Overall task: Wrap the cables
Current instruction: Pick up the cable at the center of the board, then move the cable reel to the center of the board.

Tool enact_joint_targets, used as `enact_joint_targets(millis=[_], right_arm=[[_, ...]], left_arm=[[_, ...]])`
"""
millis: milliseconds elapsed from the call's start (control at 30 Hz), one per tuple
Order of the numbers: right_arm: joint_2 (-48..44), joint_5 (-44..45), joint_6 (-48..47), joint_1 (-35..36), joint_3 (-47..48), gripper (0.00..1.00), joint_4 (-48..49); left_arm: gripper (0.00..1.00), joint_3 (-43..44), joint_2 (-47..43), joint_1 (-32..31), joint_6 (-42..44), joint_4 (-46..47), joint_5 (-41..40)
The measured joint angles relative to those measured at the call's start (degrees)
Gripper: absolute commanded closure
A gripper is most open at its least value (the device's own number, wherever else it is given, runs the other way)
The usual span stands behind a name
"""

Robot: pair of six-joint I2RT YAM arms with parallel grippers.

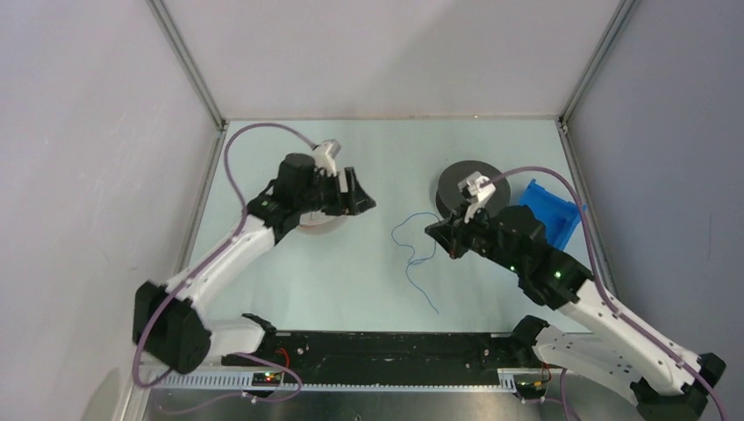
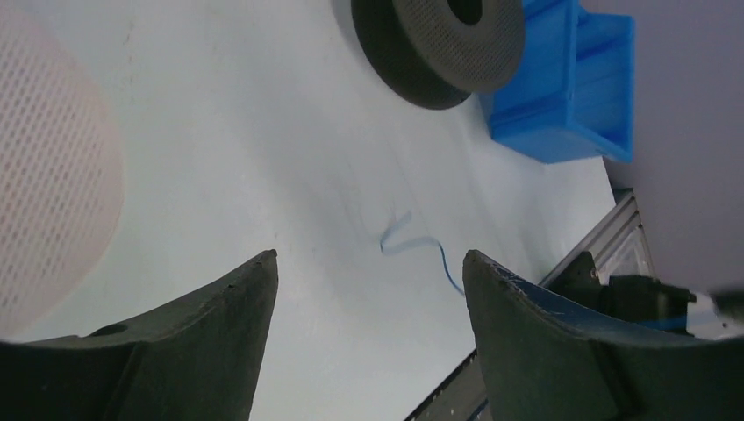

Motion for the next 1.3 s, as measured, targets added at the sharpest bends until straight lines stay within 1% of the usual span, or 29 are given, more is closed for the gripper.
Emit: enact_joint_targets(millis=[100, 267, 367, 433, 733, 800, 900, 1000, 1033, 1100, 1133, 1167, 1200, 1233, 1267, 1300], right_arm=[[-6.08, 0.26, 0.13, 1.22, -2.69, 1.00, -0.81], [-14.53, 0.26, 0.28, 1.77, -5.92, 1.00, -4.35], [-18.91, 0.26, 1.09, 1.77, -6.58, 1.00, -6.19], [-21.07, 0.22, 1.70, 1.77, -6.62, 1.00, -6.80], [-21.62, 0.87, 3.39, 1.92, -6.78, 1.00, -8.79], [-21.03, 1.09, 3.39, 1.95, -6.80, 1.00, -9.09], [-20.39, 1.31, 3.37, 2.03, -6.80, 1.00, -9.51], [-20.11, 1.53, 3.30, 2.14, -6.80, 1.00, -9.88], [-20.00, 1.79, 3.19, 2.14, -6.80, 1.00, -9.99], [-19.65, 2.05, 3.13, 2.14, -6.80, 1.00, -10.10], [-19.41, 2.27, 3.13, 2.14, -6.80, 1.00, -10.29], [-19.12, 2.38, 3.13, 2.14, -6.80, 1.00, -10.49], [-18.84, 2.49, 3.13, 2.14, -6.80, 1.00, -10.64], [-18.62, 2.62, 3.10, 2.14, -6.80, 1.00, -10.78], [-18.36, 2.73, 3.10, 2.14, -6.80, 1.00, -10.91], [-18.14, 2.82, 3.10, 2.14, -6.80, 1.00, -10.97]], left_arm=[[0.21, 6.88, 8.83, -2.27, 0.00, 0.96, -1.18], [0.26, 22.08, 26.43, -6.29, -0.11, 2.82, -0.17], [0.26, 29.03, 35.23, -7.37, -0.48, 3.96, 0.48], [0.26, 31.98, 40.09, -7.72, -0.74, 5.09, 1.60], [0.26, 37.00, 57.53, -7.82, -8.57, 15.65, 9.57], [0.26, 37.31, 60.04, -7.82, -10.80, 18.40, 11.04], [0.29, 38.10, 62.90, -7.96, -13.84, 22.25, 12.94], [0.30, 40.87, 66.40, -8.31, -16.70, 25.40, 15.23], [0.32, 42.05, 67.71, -8.48, -17.73, 26.47, 15.93], [0.39, 42.99, 69.22, -8.81, -19.43, 28.41, 16.98], [0.47, 43.19, 69.70, -8.94, -20.13, 29.14, 17.38], [0.52, 43.28, 70.05, -9.01, -20.94, 29.88, 17.84], [0.61, 43.30, 70.27, -9.07, -21.59, 30.36, 18.16], [0.65, 43.30, 70.42, -9.11, -22.21, 31.04, 18.56], [0.74, 43.30, 70.49, -9.11, -23.08, 31.61, 19.08], [0.79, 43.30, 70.49, -9.11, -23.45, 32.54, 19.54]])
